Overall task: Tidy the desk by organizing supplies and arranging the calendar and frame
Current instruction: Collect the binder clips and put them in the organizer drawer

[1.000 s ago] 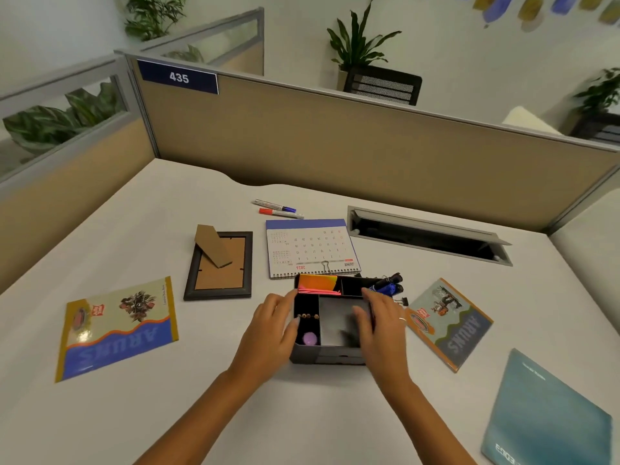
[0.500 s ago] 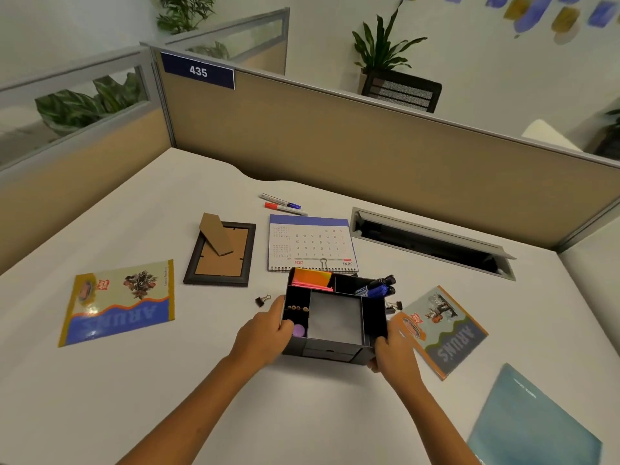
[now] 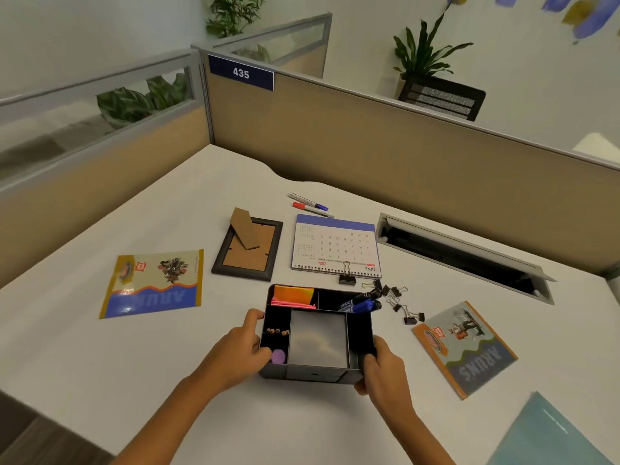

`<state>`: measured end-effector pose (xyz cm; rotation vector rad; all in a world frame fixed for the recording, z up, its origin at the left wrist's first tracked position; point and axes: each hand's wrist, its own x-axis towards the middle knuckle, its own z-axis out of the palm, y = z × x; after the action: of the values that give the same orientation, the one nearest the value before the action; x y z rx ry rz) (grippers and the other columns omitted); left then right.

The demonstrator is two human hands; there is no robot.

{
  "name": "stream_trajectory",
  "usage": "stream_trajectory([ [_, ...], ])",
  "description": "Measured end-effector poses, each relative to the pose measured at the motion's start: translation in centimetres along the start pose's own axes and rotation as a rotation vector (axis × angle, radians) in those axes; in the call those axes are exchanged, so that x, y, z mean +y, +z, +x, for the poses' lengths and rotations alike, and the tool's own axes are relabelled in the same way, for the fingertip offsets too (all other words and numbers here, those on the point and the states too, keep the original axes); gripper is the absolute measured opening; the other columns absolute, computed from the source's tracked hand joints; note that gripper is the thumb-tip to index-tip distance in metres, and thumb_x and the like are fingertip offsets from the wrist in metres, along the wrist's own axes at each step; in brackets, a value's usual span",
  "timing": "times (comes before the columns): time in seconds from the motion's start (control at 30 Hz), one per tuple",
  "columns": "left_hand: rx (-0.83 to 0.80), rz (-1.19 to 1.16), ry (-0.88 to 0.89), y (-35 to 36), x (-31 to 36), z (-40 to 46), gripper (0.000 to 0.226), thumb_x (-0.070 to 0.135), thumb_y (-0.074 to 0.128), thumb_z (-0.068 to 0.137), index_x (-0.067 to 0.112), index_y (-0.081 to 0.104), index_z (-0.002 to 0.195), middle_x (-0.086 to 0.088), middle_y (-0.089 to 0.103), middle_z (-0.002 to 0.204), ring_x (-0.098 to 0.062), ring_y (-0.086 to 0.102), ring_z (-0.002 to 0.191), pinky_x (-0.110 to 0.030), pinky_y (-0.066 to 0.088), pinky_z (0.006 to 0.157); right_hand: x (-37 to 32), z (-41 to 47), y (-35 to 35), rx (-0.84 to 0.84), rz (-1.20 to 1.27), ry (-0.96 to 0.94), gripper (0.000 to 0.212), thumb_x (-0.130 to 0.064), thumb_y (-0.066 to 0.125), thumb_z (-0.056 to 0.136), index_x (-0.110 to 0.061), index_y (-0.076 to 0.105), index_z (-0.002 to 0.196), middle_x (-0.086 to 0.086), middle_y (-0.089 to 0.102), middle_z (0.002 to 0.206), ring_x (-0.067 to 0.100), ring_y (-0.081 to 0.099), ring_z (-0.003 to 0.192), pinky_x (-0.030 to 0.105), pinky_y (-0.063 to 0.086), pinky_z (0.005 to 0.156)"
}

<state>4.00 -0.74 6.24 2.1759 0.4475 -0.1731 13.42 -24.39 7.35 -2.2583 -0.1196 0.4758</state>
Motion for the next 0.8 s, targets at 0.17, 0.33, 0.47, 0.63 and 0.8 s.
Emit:
stream_trajectory([
  [0.17, 0.07, -0.025, -0.04, -1.7, -2.3, -1.9, 0.047, 0.016, 0.057, 0.086, 0.025, 0.028, 0.122, 0.005, 0.048, 0.051, -0.01, 0.044, 0.046, -0.022, 0.034, 0.047, -1.8, 0.2, 2.2, -0.091, -0.01, -0.063, 0.033, -0.001, 0.035, 0.09, -0.014, 0.051, 0.116, 0.011, 0.064, 0.087, 0.029, 0.063, 0.065, 0.021, 0.049, 0.044],
  [0.33, 0.25, -0.048, -0.092, -2.8, -4.4, -3.0, 0.038, 0.012, 0.051, 0.09, 0.021, 0.033, 0.123, 0.0, 0.052, 0.052, -0.013, 0.048, 0.044, -0.025, 0.041, 0.045, -4.0, 0.7, 4.3, -0.173, -0.001, -0.143, 0.035, -0.001, 0.034, 0.091, -0.011, 0.053, 0.119, 0.012, 0.064, 0.089, 0.027, 0.062, 0.064, 0.019, 0.048, 0.046],
  [0.47, 0.435, 0.008, -0.124, -2.9, -5.5, -3.0, 0.034, 0.013, 0.045, 0.095, 0.018, 0.037, 0.127, -0.008, 0.058, 0.055, -0.023, 0.055, 0.044, -0.039, 0.049, 0.044, -5.4, 1.8, 5.4, -0.221, 0.057, -0.171, 0.035, -0.003, 0.036, 0.092, -0.011, 0.053, 0.121, 0.012, 0.064, 0.095, 0.027, 0.063, 0.068, 0.024, 0.054, 0.053],
  [0.63, 0.543, 0.025, -0.165, -3.6, -5.8, -2.2, 0.041, 0.013, 0.043, 0.096, 0.012, 0.034, 0.136, -0.009, 0.058, 0.059, -0.026, 0.057, 0.043, -0.036, 0.049, 0.04, -6.1, 4.2, 5.5, -0.237, 0.114, -0.128, 0.039, -0.04, 0.034, 0.099, -0.013, 0.063, 0.102, 0.002, 0.065, 0.088, 0.024, 0.066, 0.078, 0.027, 0.053, 0.061],
  [0.8, 0.506, 0.394, -0.058, -3.6, -7.1, -1.2, 0.028, 0.008, 0.064, 0.085, -0.003, 0.056, 0.11, -0.013, 0.068, 0.081, -0.008, 0.027, 0.032, -0.006, 0.019, 0.037, -6.0, 8.5, 6.2, -0.144, -0.007, -0.202, 0.031, -0.028, 0.042, 0.098, -0.008, 0.064, 0.103, 0.008, 0.067, 0.1, 0.023, 0.062, 0.093, 0.04, 0.051, 0.086],
])
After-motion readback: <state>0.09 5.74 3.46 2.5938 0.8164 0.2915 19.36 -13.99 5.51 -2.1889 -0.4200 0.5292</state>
